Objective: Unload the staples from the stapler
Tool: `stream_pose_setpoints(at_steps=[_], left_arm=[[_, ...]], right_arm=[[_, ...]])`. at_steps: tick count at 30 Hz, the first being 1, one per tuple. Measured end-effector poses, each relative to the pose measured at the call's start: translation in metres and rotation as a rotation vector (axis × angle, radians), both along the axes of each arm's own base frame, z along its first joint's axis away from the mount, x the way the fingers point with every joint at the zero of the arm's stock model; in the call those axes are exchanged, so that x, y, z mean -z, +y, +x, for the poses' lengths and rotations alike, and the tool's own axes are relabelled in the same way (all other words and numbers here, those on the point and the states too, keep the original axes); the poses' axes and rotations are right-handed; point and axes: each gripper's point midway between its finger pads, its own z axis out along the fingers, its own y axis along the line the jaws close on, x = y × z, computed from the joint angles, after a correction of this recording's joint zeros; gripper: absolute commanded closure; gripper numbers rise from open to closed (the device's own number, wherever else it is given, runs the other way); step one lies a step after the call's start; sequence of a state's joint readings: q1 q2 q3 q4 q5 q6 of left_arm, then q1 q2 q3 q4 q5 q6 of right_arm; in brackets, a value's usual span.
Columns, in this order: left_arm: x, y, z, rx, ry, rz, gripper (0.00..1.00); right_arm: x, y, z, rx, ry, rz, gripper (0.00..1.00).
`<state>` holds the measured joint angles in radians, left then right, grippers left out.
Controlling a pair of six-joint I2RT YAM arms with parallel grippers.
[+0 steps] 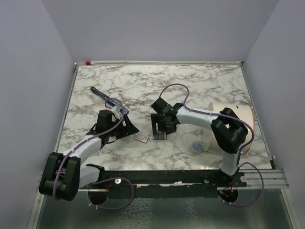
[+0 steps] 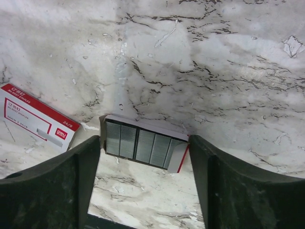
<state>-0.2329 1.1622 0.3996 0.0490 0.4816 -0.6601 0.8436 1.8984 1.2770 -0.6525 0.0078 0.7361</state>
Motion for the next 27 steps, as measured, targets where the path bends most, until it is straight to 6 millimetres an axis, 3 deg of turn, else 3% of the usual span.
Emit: stream_pose_setpoints(at_steps=[2,11,27], left_arm=[[0.004,0.000,-0.001,-0.003,0.011,-0.003,0.31],[0.013,-0.002,-0.002,-0.008,0.043,-0.005,0.32],[0.019,-0.008,0.001,0.010,0.042,-0.009,0.39]], right_arm=[[0.000,-0.001,0.000,-0.007,-0.004,0.013,0.38],[-0.001,0.003,-0.002,-0.048,0.009,0.041,0.33],[-0.007,0.011,-0.012,-0.144,0.018,0.116,0.17]])
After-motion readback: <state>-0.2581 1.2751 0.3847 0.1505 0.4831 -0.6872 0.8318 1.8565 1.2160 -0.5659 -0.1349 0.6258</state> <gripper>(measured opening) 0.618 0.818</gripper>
